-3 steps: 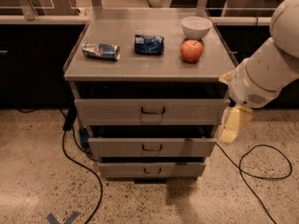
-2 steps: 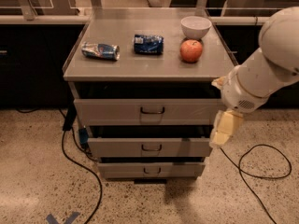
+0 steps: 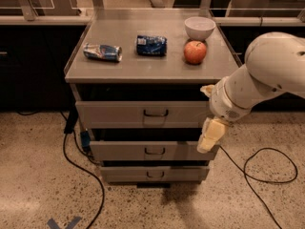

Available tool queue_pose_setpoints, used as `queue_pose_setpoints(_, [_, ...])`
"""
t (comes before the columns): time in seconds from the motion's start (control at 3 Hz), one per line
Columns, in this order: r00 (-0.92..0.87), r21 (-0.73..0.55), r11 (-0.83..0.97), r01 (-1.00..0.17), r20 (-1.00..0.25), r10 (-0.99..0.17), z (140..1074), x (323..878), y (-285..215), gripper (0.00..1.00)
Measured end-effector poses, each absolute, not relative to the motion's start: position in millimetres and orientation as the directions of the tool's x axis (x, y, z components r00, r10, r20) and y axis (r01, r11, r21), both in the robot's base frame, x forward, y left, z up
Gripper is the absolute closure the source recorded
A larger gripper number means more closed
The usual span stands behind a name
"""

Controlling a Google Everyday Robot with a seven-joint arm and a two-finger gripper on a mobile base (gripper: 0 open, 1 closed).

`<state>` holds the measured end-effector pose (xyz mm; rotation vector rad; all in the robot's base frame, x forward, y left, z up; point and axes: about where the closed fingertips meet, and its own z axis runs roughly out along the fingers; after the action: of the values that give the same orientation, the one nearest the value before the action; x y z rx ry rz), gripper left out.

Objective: Open top drawer

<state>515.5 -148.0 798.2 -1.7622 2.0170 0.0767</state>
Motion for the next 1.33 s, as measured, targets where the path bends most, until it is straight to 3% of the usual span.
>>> queue_pose_setpoints(0.33, [-0.023, -0.249, 0.156, -0.956, -0.464, -0.885, 764.6, 536.5, -119.7, 0.0])
queue_pose_setpoints(1.33, [0.033, -0.291, 0.104, -0.951, -0.431, -0.902, 718.7, 554.7, -98.3, 0.0])
